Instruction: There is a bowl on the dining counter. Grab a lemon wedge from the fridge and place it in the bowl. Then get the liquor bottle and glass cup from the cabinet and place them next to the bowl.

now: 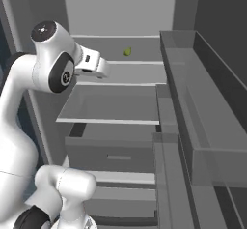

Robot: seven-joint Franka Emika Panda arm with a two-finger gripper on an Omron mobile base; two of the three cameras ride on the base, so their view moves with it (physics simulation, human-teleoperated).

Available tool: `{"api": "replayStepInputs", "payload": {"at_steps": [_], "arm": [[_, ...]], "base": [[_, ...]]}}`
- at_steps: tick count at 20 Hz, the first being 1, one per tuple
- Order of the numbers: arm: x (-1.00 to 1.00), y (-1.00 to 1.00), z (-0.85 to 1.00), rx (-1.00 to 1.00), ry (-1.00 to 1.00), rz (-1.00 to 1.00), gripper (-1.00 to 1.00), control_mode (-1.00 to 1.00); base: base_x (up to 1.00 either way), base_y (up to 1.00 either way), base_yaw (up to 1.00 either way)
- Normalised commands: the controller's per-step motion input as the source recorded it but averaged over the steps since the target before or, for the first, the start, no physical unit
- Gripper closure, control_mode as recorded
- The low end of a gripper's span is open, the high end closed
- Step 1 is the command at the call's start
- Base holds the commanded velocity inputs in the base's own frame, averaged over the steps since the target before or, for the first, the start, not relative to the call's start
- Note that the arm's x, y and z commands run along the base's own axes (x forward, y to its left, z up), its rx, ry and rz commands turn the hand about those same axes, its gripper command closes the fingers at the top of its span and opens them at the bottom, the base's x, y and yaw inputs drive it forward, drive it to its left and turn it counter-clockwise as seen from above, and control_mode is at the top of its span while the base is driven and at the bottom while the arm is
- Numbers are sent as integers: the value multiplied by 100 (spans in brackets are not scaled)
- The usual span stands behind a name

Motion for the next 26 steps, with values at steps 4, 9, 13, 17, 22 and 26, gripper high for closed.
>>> {"api": "replayStepInputs", "payload": {"at_steps": [4,9,13,17,22,26], "arm": [[-26,-29,10,0,-22,0,-100,-100],[-5,-39,30,0,-19,0,-100,-100],[33,-29,41,0,-4,0,-100,-100],[61,-19,40,0,0,0,-100,-100],[68,-8,20,0,2,0,-100,-100],[71,0,-1,0,1,0,-100,-100]], "base": [[0,0,0],[0,0,0],[0,0,0],[0,0,0],[0,0,0],[0,0,0]]}}
